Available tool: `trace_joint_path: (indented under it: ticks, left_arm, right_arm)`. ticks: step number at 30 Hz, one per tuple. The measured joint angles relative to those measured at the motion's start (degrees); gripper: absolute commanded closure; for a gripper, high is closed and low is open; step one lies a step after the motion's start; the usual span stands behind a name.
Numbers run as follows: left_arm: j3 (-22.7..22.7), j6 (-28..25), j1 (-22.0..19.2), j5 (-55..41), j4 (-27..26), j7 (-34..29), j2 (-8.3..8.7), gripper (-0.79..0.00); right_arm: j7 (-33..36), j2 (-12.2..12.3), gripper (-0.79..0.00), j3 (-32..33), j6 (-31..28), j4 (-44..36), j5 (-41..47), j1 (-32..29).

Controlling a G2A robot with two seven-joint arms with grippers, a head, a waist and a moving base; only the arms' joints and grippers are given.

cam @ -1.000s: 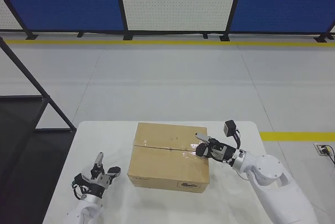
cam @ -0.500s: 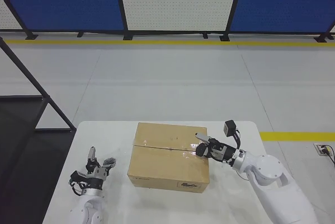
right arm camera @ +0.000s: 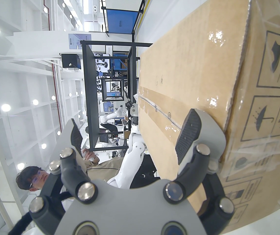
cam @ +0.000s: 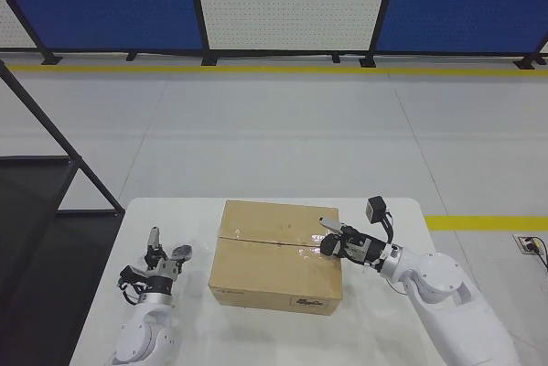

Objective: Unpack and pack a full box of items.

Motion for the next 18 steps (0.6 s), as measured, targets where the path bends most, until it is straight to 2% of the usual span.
trace_joint_path:
  ticks: [10, 18]
  left_arm:
    - [-0.07, -0.91, -2.11, 1.16, 2.26, -0.76, -0.71, -0.785]
    - [-0.48, -2.33, 0.0, 2.65, -1.48, -0.35, -1.1, -0.785]
  right_arm:
    - [0.0, 0.0, -0.785, 0.0, 0.0, 0.0, 0.0, 0.0]
    - [0.0, 0.0, -0.785, 0.0, 0.0, 0.0, 0.0, 0.0]
